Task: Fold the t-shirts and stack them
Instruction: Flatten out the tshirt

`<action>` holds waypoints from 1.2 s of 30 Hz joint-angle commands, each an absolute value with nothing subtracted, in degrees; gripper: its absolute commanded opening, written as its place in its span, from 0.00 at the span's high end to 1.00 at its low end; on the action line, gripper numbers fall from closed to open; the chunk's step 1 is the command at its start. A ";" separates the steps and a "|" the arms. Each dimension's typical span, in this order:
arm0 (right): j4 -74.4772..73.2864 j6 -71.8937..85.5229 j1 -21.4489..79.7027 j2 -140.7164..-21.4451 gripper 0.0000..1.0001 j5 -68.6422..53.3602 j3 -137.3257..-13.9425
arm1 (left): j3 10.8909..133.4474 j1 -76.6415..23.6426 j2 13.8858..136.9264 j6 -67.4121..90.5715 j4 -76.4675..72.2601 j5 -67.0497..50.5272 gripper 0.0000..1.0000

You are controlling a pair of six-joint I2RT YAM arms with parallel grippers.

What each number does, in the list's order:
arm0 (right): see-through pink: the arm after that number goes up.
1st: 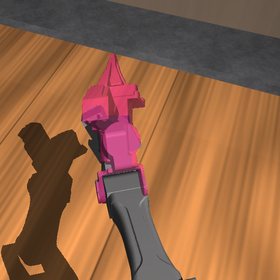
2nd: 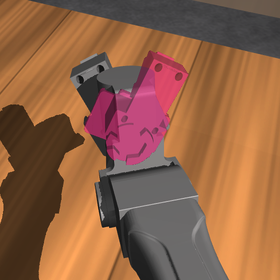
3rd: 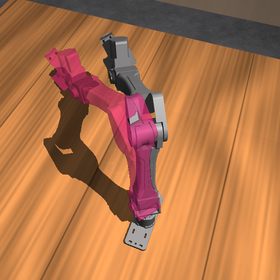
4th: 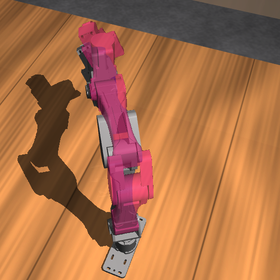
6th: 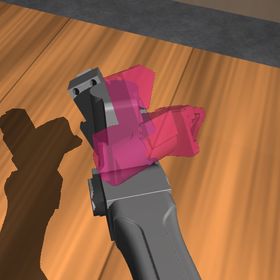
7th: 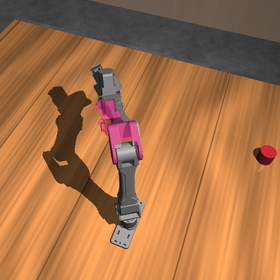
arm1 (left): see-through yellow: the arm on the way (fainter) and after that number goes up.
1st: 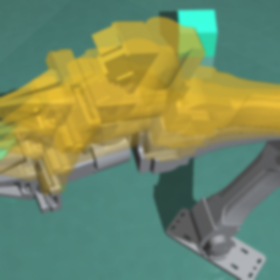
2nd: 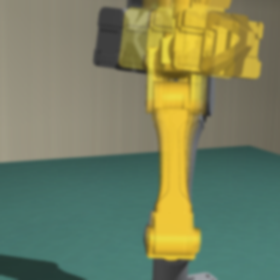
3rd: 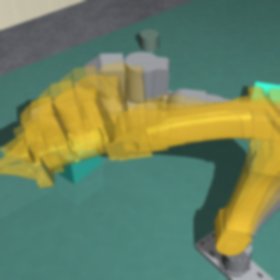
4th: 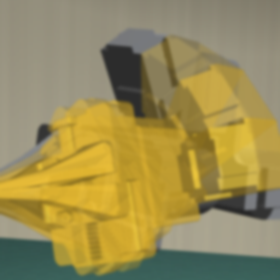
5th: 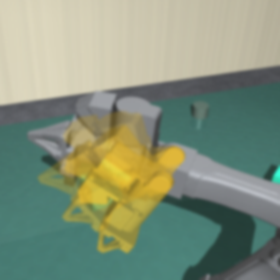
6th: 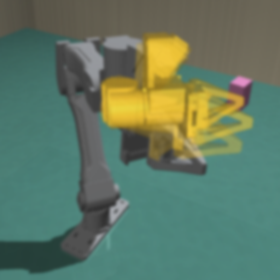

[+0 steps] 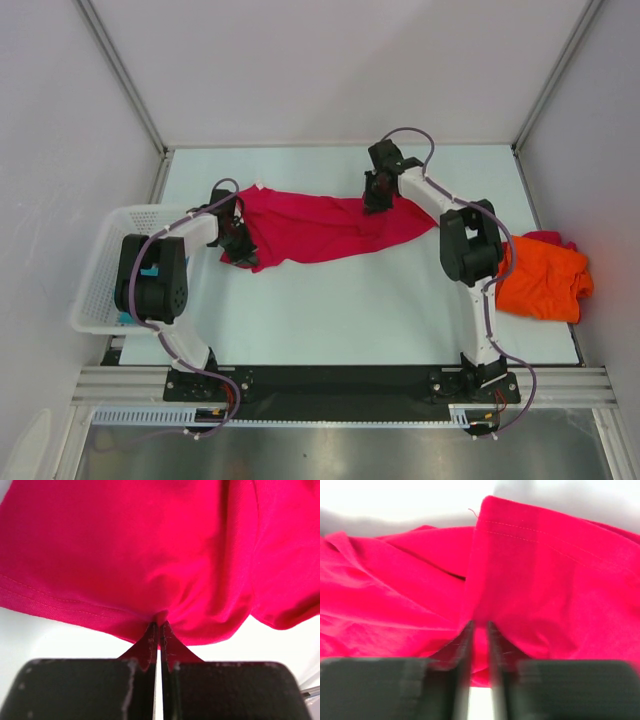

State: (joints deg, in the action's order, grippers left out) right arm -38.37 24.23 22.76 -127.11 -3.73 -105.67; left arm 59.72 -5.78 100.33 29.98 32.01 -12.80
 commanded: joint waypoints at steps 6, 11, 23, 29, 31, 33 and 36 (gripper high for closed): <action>-41.22 23.82 23.91 -127.96 0.41 -1.58 -113.28 | 58.97 -6.33 95.98 30.67 30.50 -16.26 1.00; -43.59 23.38 23.91 -134.02 0.40 -1.93 -120.93 | 60.99 -6.33 92.99 30.67 32.08 -17.05 1.00; -47.20 21.45 21.80 -141.15 0.41 3.43 -132.63 | 61.17 -6.85 90.62 29.97 33.22 -18.90 1.00; -46.85 20.83 20.57 -141.24 0.48 3.78 -132.28 | 60.38 -7.21 91.67 29.97 32.34 -19.16 1.00; -46.41 20.74 20.13 -141.50 0.50 3.60 -132.10 | 60.38 -7.38 92.02 30.06 31.99 -19.34 1.00; -46.23 20.65 19.86 -142.03 0.52 2.90 -132.27 | 60.47 -7.47 92.28 30.06 31.99 -19.34 1.00; -46.32 20.83 19.51 -143.26 0.52 2.11 -133.15 | 60.64 -7.47 92.64 29.97 31.82 -19.16 1.00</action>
